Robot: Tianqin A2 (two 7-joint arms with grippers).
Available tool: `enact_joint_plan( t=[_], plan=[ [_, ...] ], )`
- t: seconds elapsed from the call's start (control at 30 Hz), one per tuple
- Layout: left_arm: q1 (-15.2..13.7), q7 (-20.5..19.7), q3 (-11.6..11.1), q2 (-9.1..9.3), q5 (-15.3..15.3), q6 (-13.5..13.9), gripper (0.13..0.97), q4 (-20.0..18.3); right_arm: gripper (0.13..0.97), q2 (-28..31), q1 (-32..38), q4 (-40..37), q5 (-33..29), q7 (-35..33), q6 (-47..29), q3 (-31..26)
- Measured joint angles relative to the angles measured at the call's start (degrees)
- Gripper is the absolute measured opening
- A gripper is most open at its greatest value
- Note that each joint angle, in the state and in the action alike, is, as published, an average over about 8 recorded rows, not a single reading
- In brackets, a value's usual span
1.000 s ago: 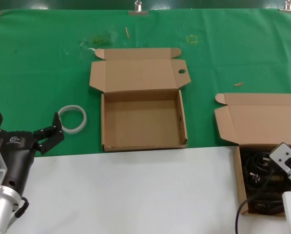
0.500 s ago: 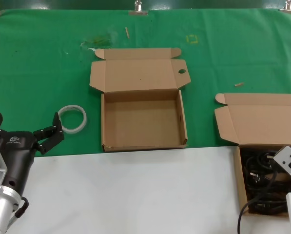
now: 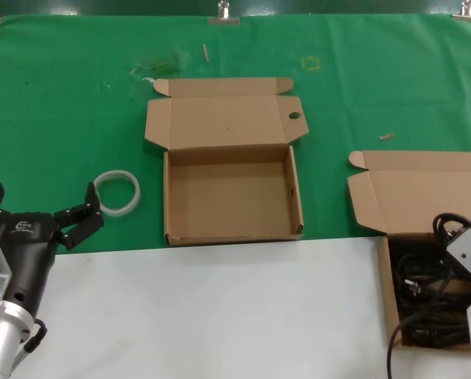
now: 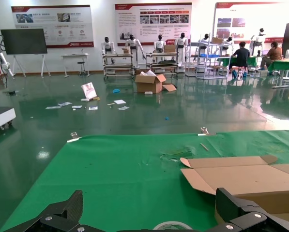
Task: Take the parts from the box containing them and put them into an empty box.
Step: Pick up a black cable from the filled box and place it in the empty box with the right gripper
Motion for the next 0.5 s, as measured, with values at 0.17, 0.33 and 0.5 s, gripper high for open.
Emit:
enact_joint_plan(
  t=[0.17,0.33,0.5],
  plan=[
    [0.0,0.0,0.0,0.0,0.0,0.0,0.966,0.0,0.207,0.0,0.2,2.6,0.0,0.5,0.9,-1.6],
    [0.0,0.0,0.0,0.0,0.0,0.0,0.966,0.0,0.207,0.0,0.6,5.6,0.0,3.6,1.3,-5.6],
    [0.0,0.0,0.0,0.0,0.0,0.0,0.966,0.0,0.207,0.0,1.5,6.3,0.0,10.4,0.2,-12.7]
  ],
)
